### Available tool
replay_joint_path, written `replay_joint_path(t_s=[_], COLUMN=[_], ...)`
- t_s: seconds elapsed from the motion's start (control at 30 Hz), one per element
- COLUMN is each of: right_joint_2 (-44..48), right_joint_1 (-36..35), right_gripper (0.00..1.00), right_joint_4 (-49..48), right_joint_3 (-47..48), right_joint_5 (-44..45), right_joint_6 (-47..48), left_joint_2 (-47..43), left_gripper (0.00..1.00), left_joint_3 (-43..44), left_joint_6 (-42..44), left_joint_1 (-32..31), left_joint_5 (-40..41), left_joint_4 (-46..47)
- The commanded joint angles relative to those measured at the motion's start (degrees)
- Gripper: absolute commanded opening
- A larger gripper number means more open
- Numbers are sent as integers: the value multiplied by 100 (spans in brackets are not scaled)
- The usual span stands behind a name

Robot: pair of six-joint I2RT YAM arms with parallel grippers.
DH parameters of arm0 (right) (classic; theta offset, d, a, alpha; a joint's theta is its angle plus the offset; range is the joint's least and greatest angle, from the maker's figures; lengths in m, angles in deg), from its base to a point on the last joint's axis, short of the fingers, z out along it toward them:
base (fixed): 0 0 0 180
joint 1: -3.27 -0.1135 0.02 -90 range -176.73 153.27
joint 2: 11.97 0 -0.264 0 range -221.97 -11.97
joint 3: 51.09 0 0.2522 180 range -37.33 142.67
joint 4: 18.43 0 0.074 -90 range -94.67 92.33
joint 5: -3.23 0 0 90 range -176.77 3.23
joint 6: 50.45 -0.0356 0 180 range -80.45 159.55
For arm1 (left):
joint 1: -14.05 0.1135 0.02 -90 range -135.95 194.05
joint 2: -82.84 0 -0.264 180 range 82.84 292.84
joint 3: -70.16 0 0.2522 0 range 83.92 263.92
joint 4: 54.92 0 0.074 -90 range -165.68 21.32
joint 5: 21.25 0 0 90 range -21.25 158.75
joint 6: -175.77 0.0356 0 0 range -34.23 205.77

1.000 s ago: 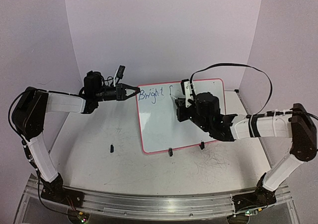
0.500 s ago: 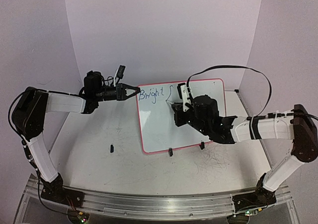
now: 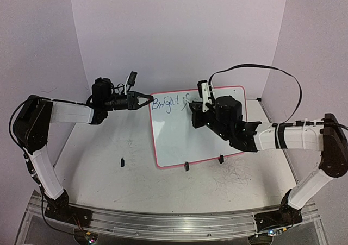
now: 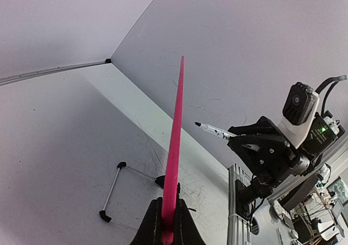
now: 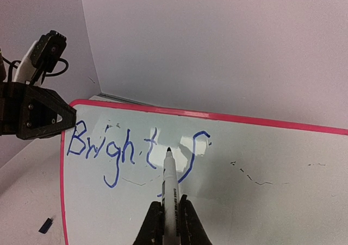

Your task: Write a sentence on the whiteboard

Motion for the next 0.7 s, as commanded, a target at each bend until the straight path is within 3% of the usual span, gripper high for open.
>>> replay_joint_path(t_s=[0.0, 0.67], right_joint_2=[-160, -362], right_joint_1=[39, 128], right_gripper=[0, 0], right_joint_4=[-209, 28], right_joint_3=[232, 99], right_joint_5=[85, 598], right_joint_6=[58, -132], left_joint_2=[-8, 21], left_gripper=[0, 0], left_joint_3=[0, 14], left_joint_6=[24, 29], left_joint_1=[-170, -170], left_joint_5=[-121, -133], left_joint_4=[-50, -59])
